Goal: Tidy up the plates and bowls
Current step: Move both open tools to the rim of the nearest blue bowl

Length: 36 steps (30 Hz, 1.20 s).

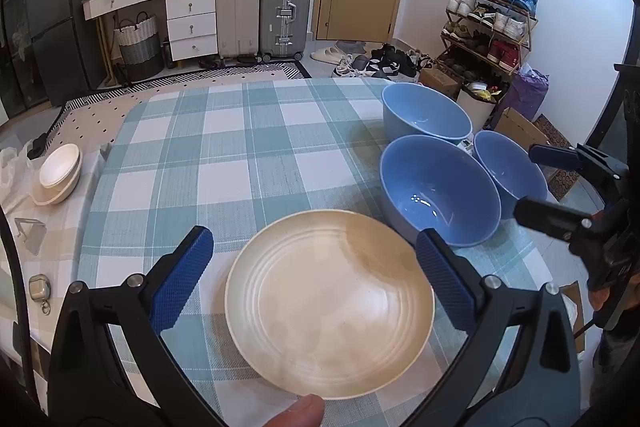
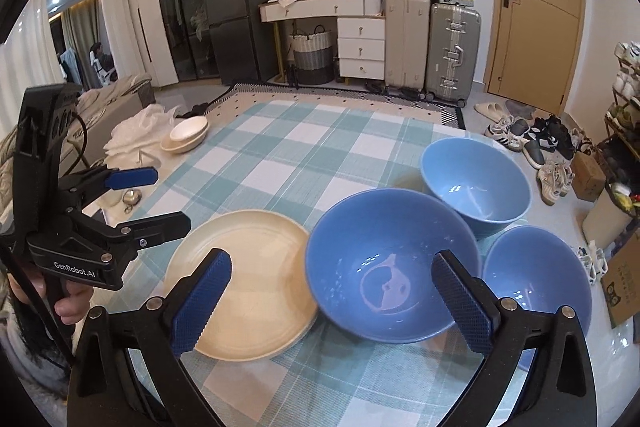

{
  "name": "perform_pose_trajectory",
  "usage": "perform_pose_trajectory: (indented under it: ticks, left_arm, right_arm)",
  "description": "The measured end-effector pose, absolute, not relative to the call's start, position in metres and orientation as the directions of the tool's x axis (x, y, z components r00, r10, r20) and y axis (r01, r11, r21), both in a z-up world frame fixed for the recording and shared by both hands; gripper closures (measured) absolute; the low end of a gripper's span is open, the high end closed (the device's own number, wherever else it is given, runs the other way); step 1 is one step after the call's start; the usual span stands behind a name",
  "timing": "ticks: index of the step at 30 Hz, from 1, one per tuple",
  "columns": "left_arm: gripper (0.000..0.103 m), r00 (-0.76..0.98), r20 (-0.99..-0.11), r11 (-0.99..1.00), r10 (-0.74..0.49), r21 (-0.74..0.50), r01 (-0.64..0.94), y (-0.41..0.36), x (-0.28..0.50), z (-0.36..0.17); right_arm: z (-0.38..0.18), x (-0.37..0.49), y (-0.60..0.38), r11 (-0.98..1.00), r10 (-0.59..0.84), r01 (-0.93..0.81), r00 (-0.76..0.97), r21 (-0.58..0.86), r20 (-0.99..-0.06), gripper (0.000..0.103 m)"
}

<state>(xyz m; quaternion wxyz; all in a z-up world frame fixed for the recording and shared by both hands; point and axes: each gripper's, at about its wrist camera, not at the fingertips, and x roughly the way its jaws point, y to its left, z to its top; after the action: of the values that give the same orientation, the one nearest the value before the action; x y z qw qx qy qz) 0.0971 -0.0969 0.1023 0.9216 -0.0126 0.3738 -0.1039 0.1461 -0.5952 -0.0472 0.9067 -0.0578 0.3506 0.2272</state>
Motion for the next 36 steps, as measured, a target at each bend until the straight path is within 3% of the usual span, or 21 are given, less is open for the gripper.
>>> perform_pose_trajectory:
  ticks: [36]
  left_arm:
    - [0.002, 0.659, -0.708, 0.963, -0.255, -0.12, 0.242, -0.161, 0.213, 0.12]
  right_arm:
    - [-0.023, 0.232, -0.696, 0.954, 0.27, -0.288, 0.685, 0.089, -0.677, 0.001]
